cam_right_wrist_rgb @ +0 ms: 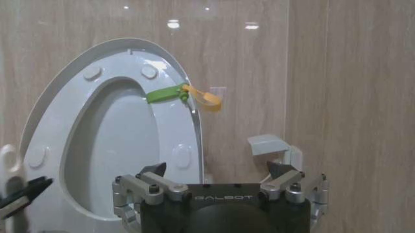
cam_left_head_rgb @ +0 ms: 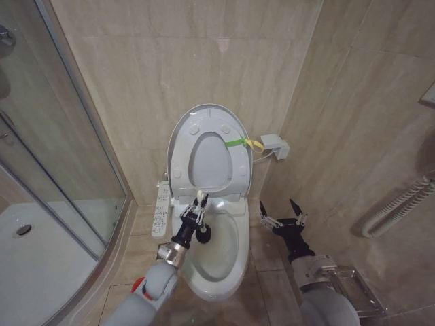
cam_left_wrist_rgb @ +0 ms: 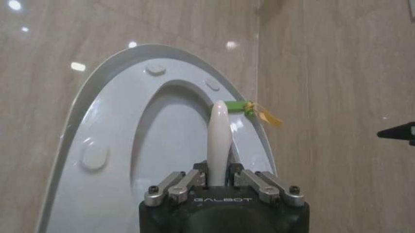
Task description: Open the toilet lid, clean the toilet bowl with a toilet brush, close the toilet lid, and flush.
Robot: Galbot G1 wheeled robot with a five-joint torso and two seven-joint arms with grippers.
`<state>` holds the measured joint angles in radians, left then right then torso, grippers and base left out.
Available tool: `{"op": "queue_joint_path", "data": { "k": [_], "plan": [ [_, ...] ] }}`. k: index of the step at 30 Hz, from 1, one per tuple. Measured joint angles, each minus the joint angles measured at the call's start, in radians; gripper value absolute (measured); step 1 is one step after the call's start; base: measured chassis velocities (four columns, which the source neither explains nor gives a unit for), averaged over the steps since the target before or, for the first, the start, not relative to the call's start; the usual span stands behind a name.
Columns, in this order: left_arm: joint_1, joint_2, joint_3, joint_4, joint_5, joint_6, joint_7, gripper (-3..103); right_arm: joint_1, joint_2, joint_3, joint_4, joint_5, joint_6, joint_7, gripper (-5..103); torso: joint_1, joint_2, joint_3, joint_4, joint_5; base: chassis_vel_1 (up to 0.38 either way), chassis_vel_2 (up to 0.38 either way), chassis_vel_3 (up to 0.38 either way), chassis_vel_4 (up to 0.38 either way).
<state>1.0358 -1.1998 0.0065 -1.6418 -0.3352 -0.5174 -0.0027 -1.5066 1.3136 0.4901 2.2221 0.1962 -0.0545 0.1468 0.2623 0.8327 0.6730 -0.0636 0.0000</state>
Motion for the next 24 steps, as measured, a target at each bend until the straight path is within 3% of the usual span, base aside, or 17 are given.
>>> {"op": "queue_joint_path", "data": {
  "k": [12, 24],
  "plan": [
    [0.097, -0.013, -0.037, -0.080, 0.031, 0.023, -0.015, 19, 0.000, 0.000, 0.000, 0.000, 0.000, 0.000, 0.000, 100, 0.000, 0.000, 0.000, -0.0002, 0.0000, 0.000, 0.000, 0.000, 0.000],
    [0.288, 0.025, -0.182, -0.251, 0.084, 0.025, -0.063, 19, 0.000, 0.000, 0.000, 0.000, 0.000, 0.000, 0.000, 100, 0.000, 0.000, 0.000, 0.0000, 0.0000, 0.000, 0.000, 0.000, 0.000]
  ]
}}
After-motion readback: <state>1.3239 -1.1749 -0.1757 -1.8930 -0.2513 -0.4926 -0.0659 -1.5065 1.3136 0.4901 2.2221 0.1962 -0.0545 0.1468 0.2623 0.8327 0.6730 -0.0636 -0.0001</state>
